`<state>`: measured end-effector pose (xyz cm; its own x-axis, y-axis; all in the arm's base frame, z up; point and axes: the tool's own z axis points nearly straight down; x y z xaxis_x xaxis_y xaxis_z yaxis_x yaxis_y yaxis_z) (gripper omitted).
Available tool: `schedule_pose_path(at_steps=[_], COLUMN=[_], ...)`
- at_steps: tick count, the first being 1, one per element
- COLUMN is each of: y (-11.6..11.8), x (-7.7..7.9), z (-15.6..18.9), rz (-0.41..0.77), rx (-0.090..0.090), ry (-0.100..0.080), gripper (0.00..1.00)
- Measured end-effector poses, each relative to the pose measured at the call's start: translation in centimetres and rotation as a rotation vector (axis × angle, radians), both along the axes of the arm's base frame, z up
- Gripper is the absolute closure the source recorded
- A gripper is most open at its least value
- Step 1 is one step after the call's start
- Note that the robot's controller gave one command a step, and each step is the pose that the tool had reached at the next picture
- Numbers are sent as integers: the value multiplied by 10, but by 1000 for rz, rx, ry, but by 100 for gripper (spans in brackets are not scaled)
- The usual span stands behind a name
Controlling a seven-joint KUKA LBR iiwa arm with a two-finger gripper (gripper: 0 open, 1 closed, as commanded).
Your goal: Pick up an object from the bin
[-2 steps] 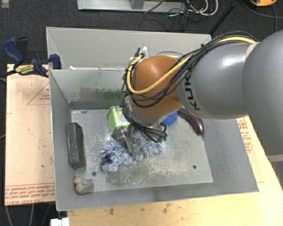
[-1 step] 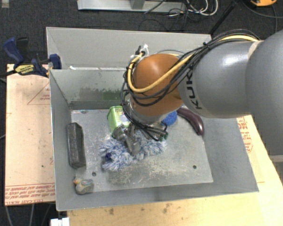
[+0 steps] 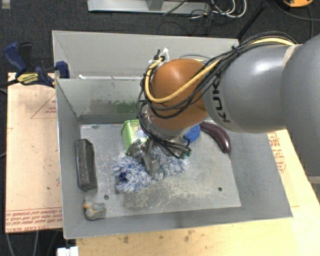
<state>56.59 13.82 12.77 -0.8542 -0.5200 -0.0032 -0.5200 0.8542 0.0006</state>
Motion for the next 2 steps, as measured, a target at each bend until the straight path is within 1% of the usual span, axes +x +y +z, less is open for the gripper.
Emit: schedule_pose_path(at_steps=[1,2], y=[0,0], x=[0,-1], z=[6,16], rz=[0,-1], rx=[0,-1], ry=[0,5], gripper=[100,100])
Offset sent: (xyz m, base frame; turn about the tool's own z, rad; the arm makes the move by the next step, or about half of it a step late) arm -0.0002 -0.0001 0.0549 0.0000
